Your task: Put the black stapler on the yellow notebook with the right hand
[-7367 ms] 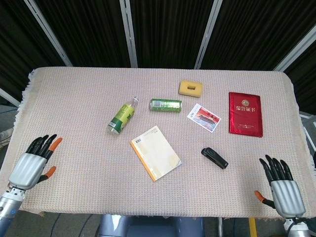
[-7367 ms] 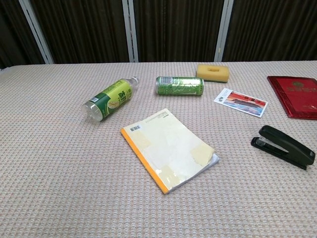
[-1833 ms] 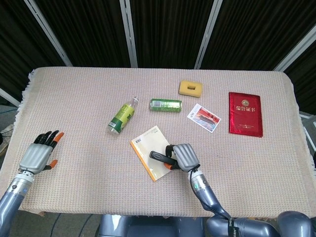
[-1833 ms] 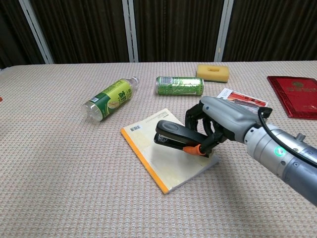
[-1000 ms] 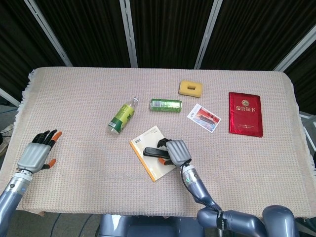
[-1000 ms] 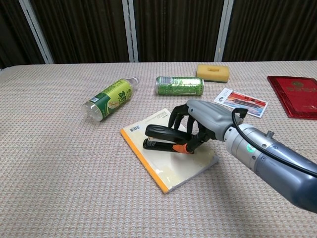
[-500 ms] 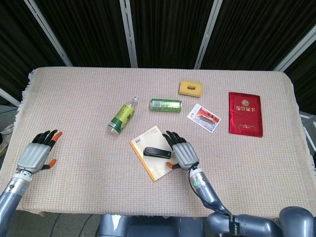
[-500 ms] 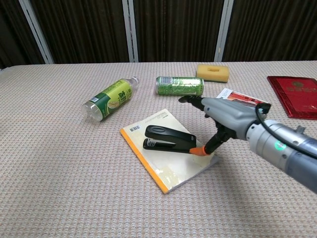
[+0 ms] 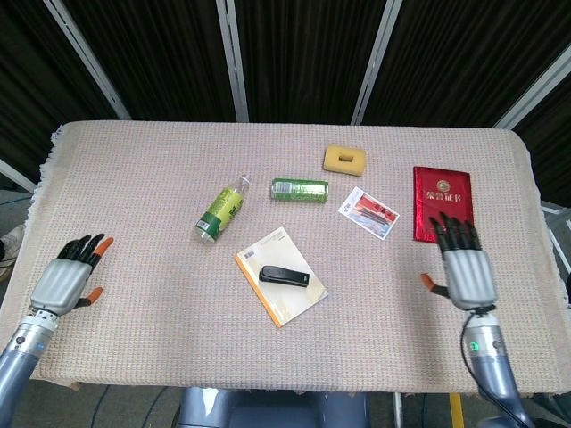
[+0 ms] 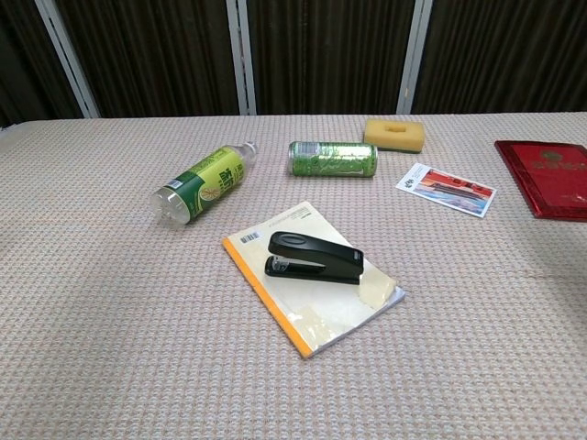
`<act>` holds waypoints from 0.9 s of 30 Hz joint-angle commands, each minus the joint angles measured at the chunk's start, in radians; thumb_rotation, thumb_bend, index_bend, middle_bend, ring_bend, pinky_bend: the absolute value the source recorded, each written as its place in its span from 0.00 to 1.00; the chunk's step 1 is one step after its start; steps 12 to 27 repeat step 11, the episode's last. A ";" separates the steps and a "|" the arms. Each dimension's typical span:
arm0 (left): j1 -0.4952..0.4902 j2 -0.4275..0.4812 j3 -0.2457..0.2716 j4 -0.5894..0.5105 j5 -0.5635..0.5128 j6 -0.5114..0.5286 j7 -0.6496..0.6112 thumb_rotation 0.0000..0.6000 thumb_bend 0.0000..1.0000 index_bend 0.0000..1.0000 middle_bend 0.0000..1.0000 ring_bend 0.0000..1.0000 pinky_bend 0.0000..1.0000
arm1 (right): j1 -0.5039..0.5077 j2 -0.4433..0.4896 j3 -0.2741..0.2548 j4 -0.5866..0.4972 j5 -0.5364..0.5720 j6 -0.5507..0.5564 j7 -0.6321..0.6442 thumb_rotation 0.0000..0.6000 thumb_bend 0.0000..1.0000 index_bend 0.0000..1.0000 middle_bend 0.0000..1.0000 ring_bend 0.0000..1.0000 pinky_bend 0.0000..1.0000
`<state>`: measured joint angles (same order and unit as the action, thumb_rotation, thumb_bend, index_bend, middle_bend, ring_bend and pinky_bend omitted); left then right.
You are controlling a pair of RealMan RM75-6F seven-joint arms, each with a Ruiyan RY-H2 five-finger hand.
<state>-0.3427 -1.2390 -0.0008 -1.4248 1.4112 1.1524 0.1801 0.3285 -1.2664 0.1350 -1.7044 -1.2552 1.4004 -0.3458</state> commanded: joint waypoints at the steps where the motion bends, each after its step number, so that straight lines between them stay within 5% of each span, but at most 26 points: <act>1: 0.000 0.000 -0.001 -0.006 0.006 0.007 0.006 1.00 0.31 0.00 0.00 0.00 0.10 | -0.121 0.058 -0.039 0.105 -0.029 0.103 0.142 1.00 0.18 0.00 0.00 0.00 0.00; 10: 0.003 0.007 0.004 -0.031 0.027 0.025 0.017 1.00 0.31 0.00 0.00 0.00 0.10 | -0.268 0.048 -0.154 0.190 -0.078 0.184 0.156 1.00 0.18 0.00 0.00 0.00 0.00; 27: 0.004 0.008 0.005 -0.034 0.030 0.028 0.017 1.00 0.31 0.00 0.00 0.00 0.10 | -0.272 0.049 -0.156 0.185 -0.083 0.186 0.152 1.00 0.18 0.00 0.00 0.00 0.00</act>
